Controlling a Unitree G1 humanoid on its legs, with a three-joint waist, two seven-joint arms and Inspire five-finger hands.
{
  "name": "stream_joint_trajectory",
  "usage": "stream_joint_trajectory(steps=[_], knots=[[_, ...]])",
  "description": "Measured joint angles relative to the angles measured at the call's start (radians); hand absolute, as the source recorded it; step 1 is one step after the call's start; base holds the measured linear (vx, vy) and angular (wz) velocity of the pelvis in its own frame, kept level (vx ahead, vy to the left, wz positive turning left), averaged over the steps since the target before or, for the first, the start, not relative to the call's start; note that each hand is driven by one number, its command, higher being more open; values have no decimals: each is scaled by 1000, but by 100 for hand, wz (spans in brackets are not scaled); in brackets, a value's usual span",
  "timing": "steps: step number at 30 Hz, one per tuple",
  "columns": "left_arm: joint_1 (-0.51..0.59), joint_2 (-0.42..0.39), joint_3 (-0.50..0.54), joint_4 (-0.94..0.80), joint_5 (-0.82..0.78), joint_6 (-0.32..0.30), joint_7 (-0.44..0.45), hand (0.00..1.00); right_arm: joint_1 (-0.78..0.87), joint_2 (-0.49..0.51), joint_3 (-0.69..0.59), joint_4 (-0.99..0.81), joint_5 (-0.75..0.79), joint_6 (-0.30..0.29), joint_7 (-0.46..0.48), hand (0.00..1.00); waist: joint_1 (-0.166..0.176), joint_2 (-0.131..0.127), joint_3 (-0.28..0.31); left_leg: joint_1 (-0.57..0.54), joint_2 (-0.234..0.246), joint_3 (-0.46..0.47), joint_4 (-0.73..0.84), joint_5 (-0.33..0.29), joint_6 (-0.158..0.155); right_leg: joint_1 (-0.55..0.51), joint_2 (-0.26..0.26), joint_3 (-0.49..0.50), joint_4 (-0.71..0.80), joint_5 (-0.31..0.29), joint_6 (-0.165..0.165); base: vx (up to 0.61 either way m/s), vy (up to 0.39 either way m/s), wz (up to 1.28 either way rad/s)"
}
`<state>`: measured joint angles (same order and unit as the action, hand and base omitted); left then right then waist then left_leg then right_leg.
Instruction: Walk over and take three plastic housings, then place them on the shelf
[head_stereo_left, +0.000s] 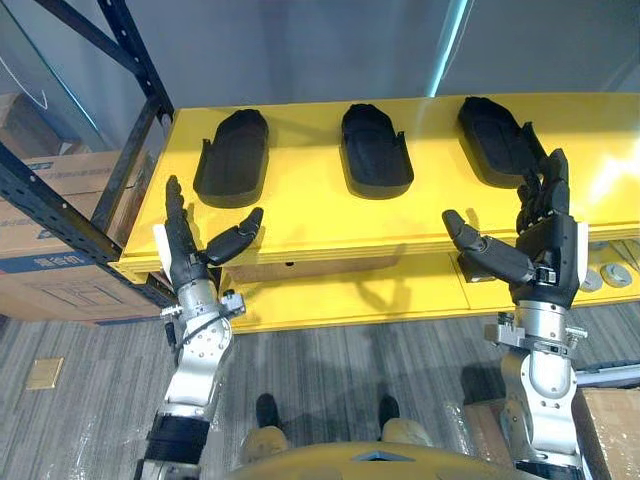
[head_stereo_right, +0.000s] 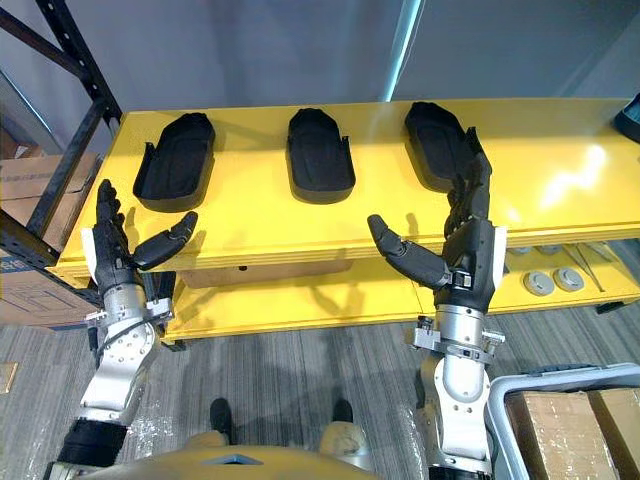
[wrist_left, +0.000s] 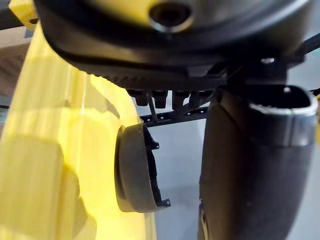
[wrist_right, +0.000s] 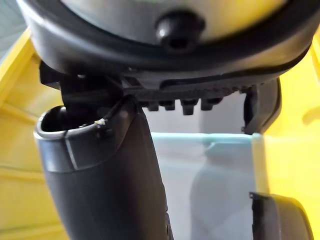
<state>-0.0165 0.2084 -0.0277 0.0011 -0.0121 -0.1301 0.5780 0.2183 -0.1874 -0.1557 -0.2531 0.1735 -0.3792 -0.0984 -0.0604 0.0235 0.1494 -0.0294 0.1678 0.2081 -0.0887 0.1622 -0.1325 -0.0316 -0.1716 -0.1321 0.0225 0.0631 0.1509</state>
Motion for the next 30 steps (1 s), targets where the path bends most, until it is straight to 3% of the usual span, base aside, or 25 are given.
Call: stream_joint_trajectory(steps=[8,12,15,24,30], knots=[[-83,44,90,10,-22,-16,84,100,-40,-46,3,0,10,2,5,100,-24,7,71,-17,0,14,3,3,5,-43,1,22,28,-2,-11,6,-10,-6],[-187,84,105,76,-30,-22,89,100,-84,-57,11,0,34,14,3,100,-25,10,113,-33,0,17,4,7,7,-67,1,27,41,-2,-12,-1,-2,-1],[-256,126,120,120,-78,-22,50,100,-114,-83,12,0,33,36,2,100,-27,9,155,-40,0,18,4,8,9,-81,1,31,51,-5,-14,0,0,0],[-336,238,128,262,-214,-59,-102,100,-158,-124,7,0,40,48,5,100,-35,11,210,-63,-1,18,5,14,11,-129,0,38,100,-20,-18,11,-7,0],[-337,247,173,280,-256,-82,-156,100,-156,-135,7,2,41,48,28,100,-32,12,223,-61,-1,18,5,14,12,-143,-1,41,130,-40,-19,0,0,0]])
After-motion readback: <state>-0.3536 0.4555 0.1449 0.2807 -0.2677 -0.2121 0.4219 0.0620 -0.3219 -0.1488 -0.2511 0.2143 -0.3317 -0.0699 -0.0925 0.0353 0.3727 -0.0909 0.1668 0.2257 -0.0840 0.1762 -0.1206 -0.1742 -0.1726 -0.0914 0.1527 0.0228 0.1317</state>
